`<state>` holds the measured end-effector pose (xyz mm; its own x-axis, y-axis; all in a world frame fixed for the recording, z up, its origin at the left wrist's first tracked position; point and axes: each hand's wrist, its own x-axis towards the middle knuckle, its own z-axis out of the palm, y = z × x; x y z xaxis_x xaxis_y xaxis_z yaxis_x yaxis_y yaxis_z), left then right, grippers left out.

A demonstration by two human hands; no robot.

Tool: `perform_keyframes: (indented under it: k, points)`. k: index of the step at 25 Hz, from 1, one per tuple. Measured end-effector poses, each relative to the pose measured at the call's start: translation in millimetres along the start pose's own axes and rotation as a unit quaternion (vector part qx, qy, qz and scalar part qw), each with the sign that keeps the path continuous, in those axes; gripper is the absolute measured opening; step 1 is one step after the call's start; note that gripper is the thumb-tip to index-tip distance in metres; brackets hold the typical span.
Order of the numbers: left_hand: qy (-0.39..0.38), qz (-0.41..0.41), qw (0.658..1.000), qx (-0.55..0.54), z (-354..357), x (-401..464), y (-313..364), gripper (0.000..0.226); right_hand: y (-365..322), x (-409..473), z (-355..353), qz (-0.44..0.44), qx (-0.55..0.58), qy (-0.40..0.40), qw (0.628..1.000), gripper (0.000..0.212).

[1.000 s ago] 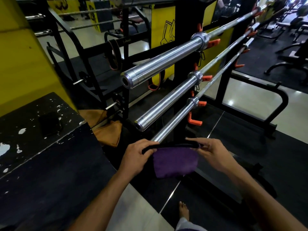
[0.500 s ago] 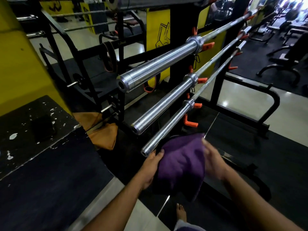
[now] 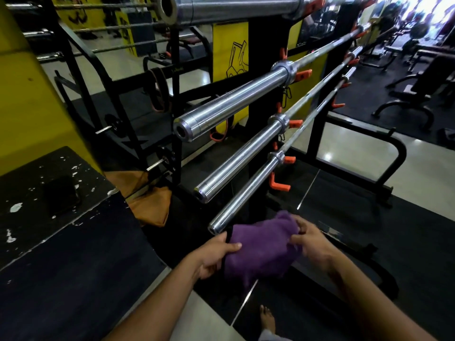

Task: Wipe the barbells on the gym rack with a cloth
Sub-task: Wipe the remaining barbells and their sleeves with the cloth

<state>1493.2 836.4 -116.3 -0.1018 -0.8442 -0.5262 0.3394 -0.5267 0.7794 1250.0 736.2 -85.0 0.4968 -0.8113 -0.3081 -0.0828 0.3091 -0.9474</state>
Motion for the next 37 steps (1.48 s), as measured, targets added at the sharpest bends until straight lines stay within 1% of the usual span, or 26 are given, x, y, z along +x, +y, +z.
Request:
perform_keyframes:
  k: [2,4,5,7,8,9,11,13,14,15,16,18,19,20,21,24,25,27,28,29,30,31,32,33,35,37]
  points:
    - [-0.011,0.070,0.997,-0.025,-5.8,-2.2,10.6,0.045,-20.4,-4.7,2.0,-0.106,0.045,0.014,0.993,0.074]
    - [-0.023,0.143,0.989,-0.031,-8.1,-9.6,23.6,0.045,-38.3,-11.4,2.3,-0.197,0.055,0.023,0.979,0.060]
    - [-0.020,0.175,0.984,-0.007,-8.7,-12.6,30.0,0.044,-42.5,-13.6,2.4,-0.221,0.028,0.036,0.974,0.054]
    - [0.000,0.233,0.969,0.084,-10.6,-11.4,36.6,0.041,-37.3,-13.9,1.6,-0.242,-0.031,0.060,0.968,0.049]
    - [0.010,0.252,0.959,0.125,-10.0,-10.2,39.7,0.040,-36.6,-14.7,4.0,-0.239,-0.051,0.065,0.968,0.046]
    - [0.027,0.256,0.956,0.141,-9.3,-9.6,43.4,0.038,-36.2,-14.7,7.8,-0.221,-0.075,0.077,0.969,0.037]
    - [0.060,0.252,0.953,0.158,-6.6,-10.5,49.7,0.035,-36.2,-16.8,15.3,-0.149,-0.133,0.070,0.977,0.015]
    - [0.056,0.248,0.943,0.213,-7.8,-9.0,54.0,0.026,-29.8,-13.6,14.5,-0.069,-0.159,0.039,0.984,0.020]
    - [0.046,0.235,0.943,0.231,-8.7,-9.1,56.4,0.023,-25.1,-9.4,10.1,-0.038,-0.150,0.034,0.987,0.029]
    - [0.039,0.212,0.950,0.226,-8.5,-9.3,58.9,0.022,-21.2,-5.3,4.5,-0.008,-0.107,0.038,0.993,0.045]
    - [0.039,0.178,0.964,0.193,-9.3,-10.3,59.7,0.025,-17.5,-2.3,-0.6,0.023,-0.025,0.031,0.999,0.054]
    - [0.021,0.125,0.988,0.092,-12.9,-13.0,56.1,0.035,-11.9,-2.5,-4.6,0.086,0.169,0.006,0.982,0.053]
    - [0.007,0.117,0.991,0.061,-14.8,-14.2,52.2,0.037,-5.5,-4.0,-5.3,0.104,0.231,-0.005,0.967,0.055]
    - [-0.005,0.116,0.992,0.048,-15.1,-15.4,48.4,0.037,0.9,-6.5,-5.5,0.112,0.264,-0.025,0.958,0.059]
    - [-0.015,0.120,0.991,0.049,-14.7,-15.7,45.7,0.038,7.1,-5.8,-5.4,0.115,0.255,-0.041,0.959,0.060]
    - [-0.023,0.151,0.983,0.105,-10.8,-17.4,49.9,0.046,13.2,-1.0,-5.6,0.109,0.123,-0.074,0.984,0.068]
    - [-0.022,0.163,0.978,0.126,-11.2,-19.2,53.1,0.049,11.5,0.9,-7.6,0.099,0.118,-0.084,0.984,0.074]
    - [-0.014,0.187,0.972,0.141,-16.4,-20.2,57.3,0.047,6.6,2.8,-12.4,0.064,0.190,-0.130,0.971,0.085]
    - [-0.006,0.190,0.973,0.134,-19.3,-21.7,58.4,0.043,1.2,1.7,-12.2,0.043,0.212,-0.152,0.964,0.083]
    - [0.003,0.190,0.974,0.124,-21.4,-23.5,59.4,0.041,-1.6,1.2,-12.4,0.021,0.197,-0.163,0.966,0.072]
    - [0.009,0.188,0.975,0.118,-23.5,-25.1,59.0,0.040,-4.8,-0.2,-11.1,-0.006,0.141,-0.157,0.977,0.057]
    - [0.008,0.183,0.976,0.122,-24.2,-28.2,59.1,0.038,-4.0,1.4,-10.8,-0.028,0.045,-0.125,0.991,0.045]
    - [0.009,0.173,0.976,0.131,-24.4,-31.9,59.5,0.035,-5.0,-0.2,-10.1,-0.040,-0.030,-0.093,0.994,0.041]
    - [0.015,0.157,0.978,0.137,-24.6,-34.7,59.8,0.033,-3.1,-0.6,-10.2,-0.040,-0.051,-0.081,0.995,0.039]
    - [0.059,0.117,0.982,0.134,-21.4,-31.0,56.9,0.036,1.9,-5.0,-1.5,-0.011,0.047,-0.062,0.997,0.031]
    - [0.108,0.092,0.977,0.159,-11.3,-20.0,51.5,0.043,19.5,-4.6,14.8,0.068,0.137,-0.002,0.988,0.024]
